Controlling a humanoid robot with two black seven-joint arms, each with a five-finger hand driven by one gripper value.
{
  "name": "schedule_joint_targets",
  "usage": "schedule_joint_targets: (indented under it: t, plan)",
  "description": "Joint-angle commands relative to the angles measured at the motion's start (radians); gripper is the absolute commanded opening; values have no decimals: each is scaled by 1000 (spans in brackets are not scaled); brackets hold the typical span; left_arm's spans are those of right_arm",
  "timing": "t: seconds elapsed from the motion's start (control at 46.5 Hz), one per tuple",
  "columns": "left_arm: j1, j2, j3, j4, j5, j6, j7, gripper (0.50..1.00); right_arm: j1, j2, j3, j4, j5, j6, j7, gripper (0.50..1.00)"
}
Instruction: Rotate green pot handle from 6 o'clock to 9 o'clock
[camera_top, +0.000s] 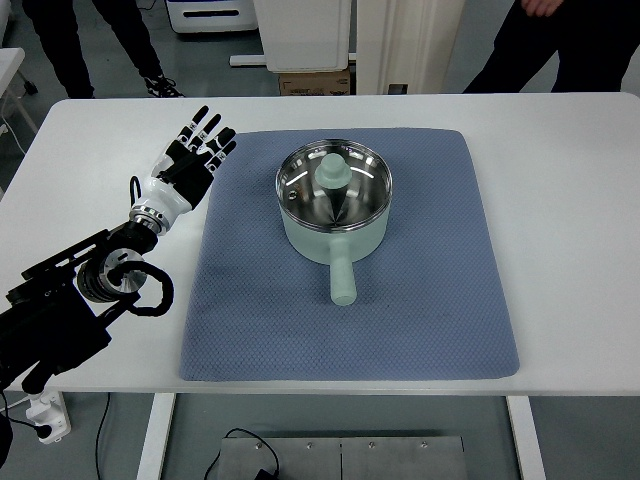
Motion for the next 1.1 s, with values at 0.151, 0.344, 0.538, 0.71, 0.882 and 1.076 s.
schedule_joint_targets:
  t: [0.151, 0.344, 0.538, 0.71, 0.882, 1.076]
  plan:
    - [0, 0, 0, 0, 0, 1, 1, 1000, 0, 0, 0, 0, 0, 0, 0, 1000]
    - [0, 3, -5, 0, 0, 1, -1, 1000, 0, 0, 0, 0, 0, 0, 0, 1000]
    - [0, 3, -5, -1, -2, 1, -1, 1000, 0, 0, 0, 0, 0, 0, 0, 1000]
    - [-1, 6, -6, -1, 0, 4, -15, 1000, 0, 0, 0, 0, 0, 0, 0, 1000]
    - [0, 9, -5, 0, 1, 4, -94, 1000, 0, 0, 0, 0, 0, 0, 0, 1000]
    - [0, 9, -3, 0, 1, 3, -94, 1000, 0, 0, 0, 0, 0, 0, 0, 1000]
